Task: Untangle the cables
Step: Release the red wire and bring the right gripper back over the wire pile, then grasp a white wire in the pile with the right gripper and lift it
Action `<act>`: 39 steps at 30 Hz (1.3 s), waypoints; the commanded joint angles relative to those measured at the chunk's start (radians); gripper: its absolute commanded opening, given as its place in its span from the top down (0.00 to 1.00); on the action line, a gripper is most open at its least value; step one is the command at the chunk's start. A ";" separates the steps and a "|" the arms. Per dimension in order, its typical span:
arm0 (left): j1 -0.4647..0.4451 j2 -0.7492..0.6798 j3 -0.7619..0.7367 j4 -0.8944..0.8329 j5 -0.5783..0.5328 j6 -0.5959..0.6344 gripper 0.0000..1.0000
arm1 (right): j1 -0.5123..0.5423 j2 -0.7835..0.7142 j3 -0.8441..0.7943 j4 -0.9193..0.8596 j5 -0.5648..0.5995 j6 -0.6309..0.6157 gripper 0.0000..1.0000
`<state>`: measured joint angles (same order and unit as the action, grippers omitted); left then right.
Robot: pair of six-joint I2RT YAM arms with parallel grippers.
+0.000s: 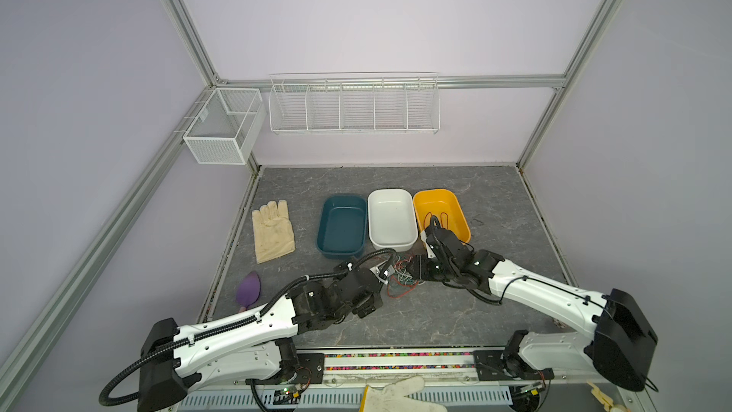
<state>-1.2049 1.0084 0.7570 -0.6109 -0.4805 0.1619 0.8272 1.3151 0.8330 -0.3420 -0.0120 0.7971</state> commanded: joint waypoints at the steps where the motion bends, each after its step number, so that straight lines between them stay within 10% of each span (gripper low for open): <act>1: -0.005 -0.022 -0.010 -0.003 -0.033 0.010 0.01 | 0.016 0.038 0.033 0.035 0.022 0.040 0.52; 39: -0.019 -0.008 -0.024 -0.006 0.016 0.015 0.01 | 0.029 0.166 0.075 0.089 0.064 0.039 0.90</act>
<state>-1.2186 0.9993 0.7460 -0.6109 -0.4732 0.1692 0.8482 1.5166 0.9161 -0.2607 0.0357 0.8295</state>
